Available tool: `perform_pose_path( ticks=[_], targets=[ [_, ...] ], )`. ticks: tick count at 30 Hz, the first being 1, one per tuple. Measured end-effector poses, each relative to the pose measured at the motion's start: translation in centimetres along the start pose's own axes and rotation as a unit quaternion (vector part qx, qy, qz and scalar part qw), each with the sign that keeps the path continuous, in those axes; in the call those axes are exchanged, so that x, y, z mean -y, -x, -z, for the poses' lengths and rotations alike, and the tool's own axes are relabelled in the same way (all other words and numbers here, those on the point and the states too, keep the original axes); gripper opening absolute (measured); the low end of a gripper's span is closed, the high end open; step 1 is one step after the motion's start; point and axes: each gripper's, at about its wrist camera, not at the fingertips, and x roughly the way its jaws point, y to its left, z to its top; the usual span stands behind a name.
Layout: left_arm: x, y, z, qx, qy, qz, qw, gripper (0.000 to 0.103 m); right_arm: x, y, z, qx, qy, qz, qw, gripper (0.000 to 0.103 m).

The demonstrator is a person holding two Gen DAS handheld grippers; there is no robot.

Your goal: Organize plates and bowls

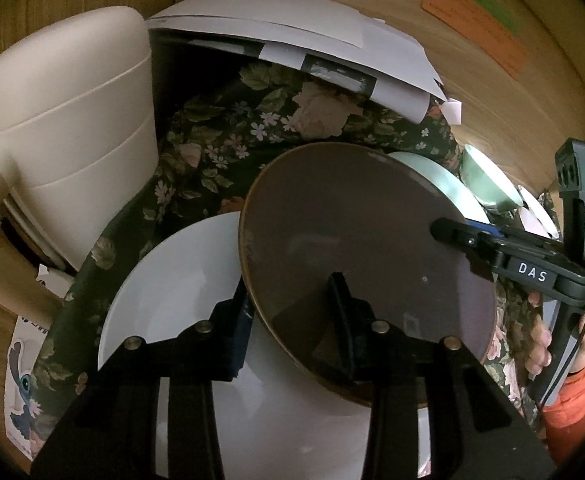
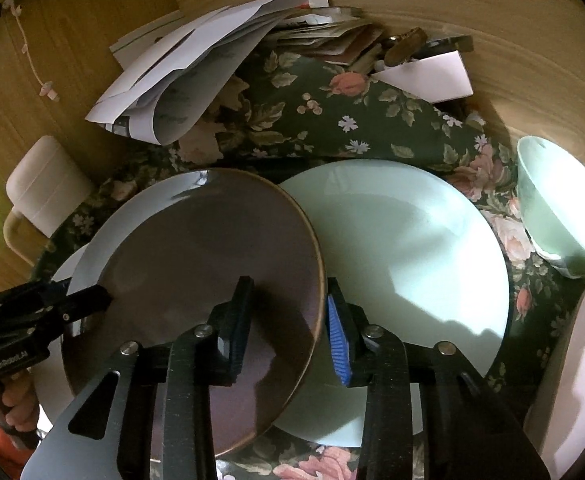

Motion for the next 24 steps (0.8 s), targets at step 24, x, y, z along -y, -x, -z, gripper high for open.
perform_pose_path(
  ticks=[24],
  targets=[
    [2.0, 3.0, 0.8, 0.028, -0.017, 0.012, 0.9994, 0.037, -1.0, 4.6, 1.9, 0.033, -0.009, 0.014, 0.999, 0.031]
  ],
)
